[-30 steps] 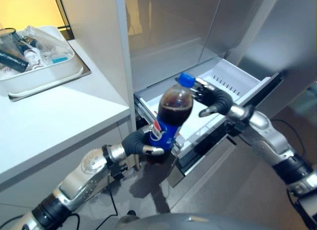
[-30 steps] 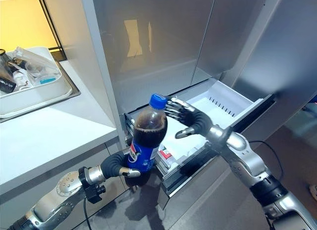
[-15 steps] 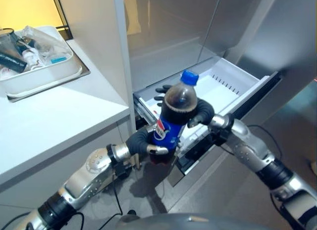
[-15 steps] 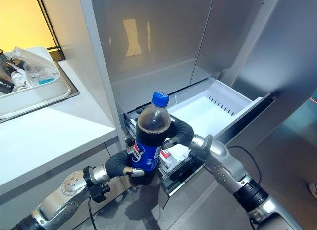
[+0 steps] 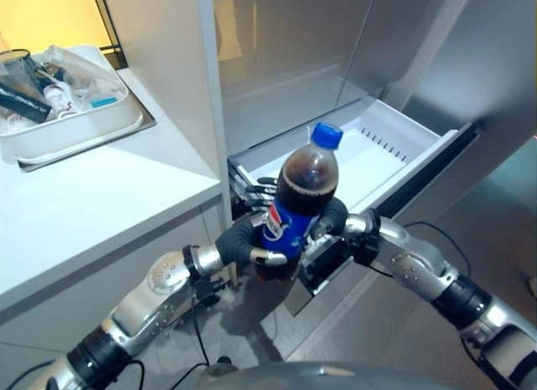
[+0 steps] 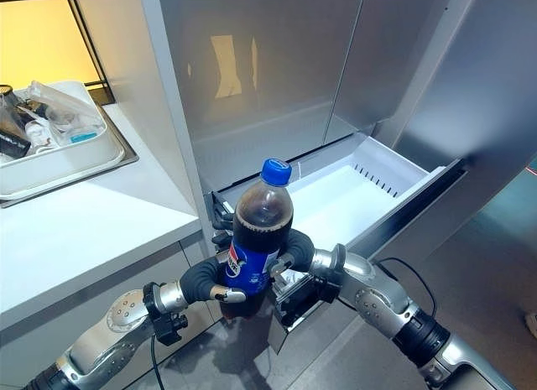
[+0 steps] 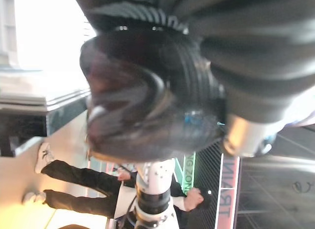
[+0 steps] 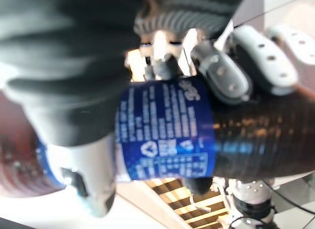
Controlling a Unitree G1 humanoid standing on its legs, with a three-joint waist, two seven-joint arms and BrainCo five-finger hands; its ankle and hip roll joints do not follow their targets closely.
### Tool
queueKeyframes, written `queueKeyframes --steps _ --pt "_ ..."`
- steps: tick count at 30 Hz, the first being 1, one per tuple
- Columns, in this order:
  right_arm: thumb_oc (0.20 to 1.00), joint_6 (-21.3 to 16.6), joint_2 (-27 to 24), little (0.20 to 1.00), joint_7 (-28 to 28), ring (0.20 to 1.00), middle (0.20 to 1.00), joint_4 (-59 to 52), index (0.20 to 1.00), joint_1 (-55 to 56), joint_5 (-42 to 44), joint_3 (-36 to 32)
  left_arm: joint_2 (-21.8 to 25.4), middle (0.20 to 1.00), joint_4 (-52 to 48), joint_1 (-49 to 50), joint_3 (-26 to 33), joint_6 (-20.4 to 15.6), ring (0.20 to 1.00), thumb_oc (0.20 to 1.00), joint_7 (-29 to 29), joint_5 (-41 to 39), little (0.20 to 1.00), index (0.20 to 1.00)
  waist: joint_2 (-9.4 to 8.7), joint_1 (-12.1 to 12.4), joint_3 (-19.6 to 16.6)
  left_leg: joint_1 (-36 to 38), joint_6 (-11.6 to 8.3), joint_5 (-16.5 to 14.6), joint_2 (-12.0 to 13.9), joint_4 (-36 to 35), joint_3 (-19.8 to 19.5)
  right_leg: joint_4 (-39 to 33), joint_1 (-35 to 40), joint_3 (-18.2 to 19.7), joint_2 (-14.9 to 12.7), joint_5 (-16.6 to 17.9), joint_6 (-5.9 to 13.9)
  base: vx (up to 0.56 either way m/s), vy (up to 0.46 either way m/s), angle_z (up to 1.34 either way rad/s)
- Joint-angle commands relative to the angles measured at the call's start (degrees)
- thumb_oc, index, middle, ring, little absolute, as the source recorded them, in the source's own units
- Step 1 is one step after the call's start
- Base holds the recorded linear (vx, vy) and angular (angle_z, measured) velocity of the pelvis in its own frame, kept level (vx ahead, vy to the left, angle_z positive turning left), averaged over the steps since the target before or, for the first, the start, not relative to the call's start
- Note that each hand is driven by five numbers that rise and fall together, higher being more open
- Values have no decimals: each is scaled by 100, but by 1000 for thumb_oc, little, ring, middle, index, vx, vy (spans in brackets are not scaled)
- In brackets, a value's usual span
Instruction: Take the drinks into the refrigerator
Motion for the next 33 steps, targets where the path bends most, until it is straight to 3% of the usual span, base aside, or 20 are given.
queueKeyframes --steps 1,2,3,5,6,7,8,9,10,11,33 --pt "614 -173 505 614 246 614 614 -562 614 -235 583 131 -529 200 171 -803 209 -494 200 200 31 53 200 200 -81 110 -146 -180 529 -340 -343 183 -476 465 -60 -328 21 -330 26 0 0 0" --pt "573 -188 583 573 209 573 573 -545 573 -233 611 113 -567 200 206 -785 215 -495 200 200 39 67 200 200 -80 117 -146 -179 534 -340 -345 179 -477 457 -59 -332 17 -321 29 0 0 0" --pt "404 -252 763 404 135 404 404 -501 404 -232 642 57 -622 200 224 -778 218 -467 200 200 44 83 200 200 -70 125 -156 -183 540 -340 -349 180 -475 449 -54 -328 17 -311 26 0 0 0" --pt "373 -262 827 373 120 373 373 -487 373 -219 650 33 -660 200 240 -774 222 -459 200 200 38 74 200 200 -65 127 -156 -183 542 -338 -351 179 -477 450 -57 -321 18 -310 23 0 0 0" --pt "200 -315 939 200 63 200 200 -475 200 -176 692 -65 -713 200 283 -733 222 -437 200 200 39 82 200 200 -56 128 -154 -180 547 -330 -349 171 -473 432 -49 -317 17 -299 23 0 0 0" --pt "200 -315 939 200 63 200 200 -475 200 -175 692 -65 -713 200 283 -733 222 -438 200 200 39 82 200 200 -56 129 -154 -179 547 -330 -349 170 -472 431 -49 -317 17 -298 23 0 0 0" --pt "501 -342 1007 501 41 501 501 -463 501 -148 707 -111 -737 200 291 -681 255 -414 200 200 27 82 200 200 -51 133 -149 -182 552 -326 -348 164 -467 424 -50 -317 16 -288 22 0 0 0" --pt "693 -379 1005 693 34 693 693 -492 693 -129 708 -177 -742 200 288 -645 278 -408 200 200 19 89 200 200 -45 126 -153 -180 554 -323 -349 159 -461 417 -52 -303 16 -282 24 0 0 0" --pt "818 -378 1004 818 33 818 818 -494 818 -128 708 -177 -742 200 287 -644 278 -407 200 200 19 89 200 200 -44 128 -154 -179 554 -323 -349 159 -460 416 -52 -302 16 -282 24 0 0 0" --pt "1000 -399 1000 1000 28 1000 1000 -511 1000 -113 722 -216 -752 200 286 -617 293 -400 200 200 17 96 200 200 -42 130 -157 -177 552 -323 -350 158 -452 407 -47 -293 16 -275 27 0 0 0" --pt "1000 -657 666 1000 -39 1000 1000 -400 1000 -336 656 -824 -694 200 230 -385 401 -335 200 200 -140 -63 200 200 -19 150 -259 -88 565 -343 -340 106 -316 263 37 -189 5 -181 61 0 0 0"
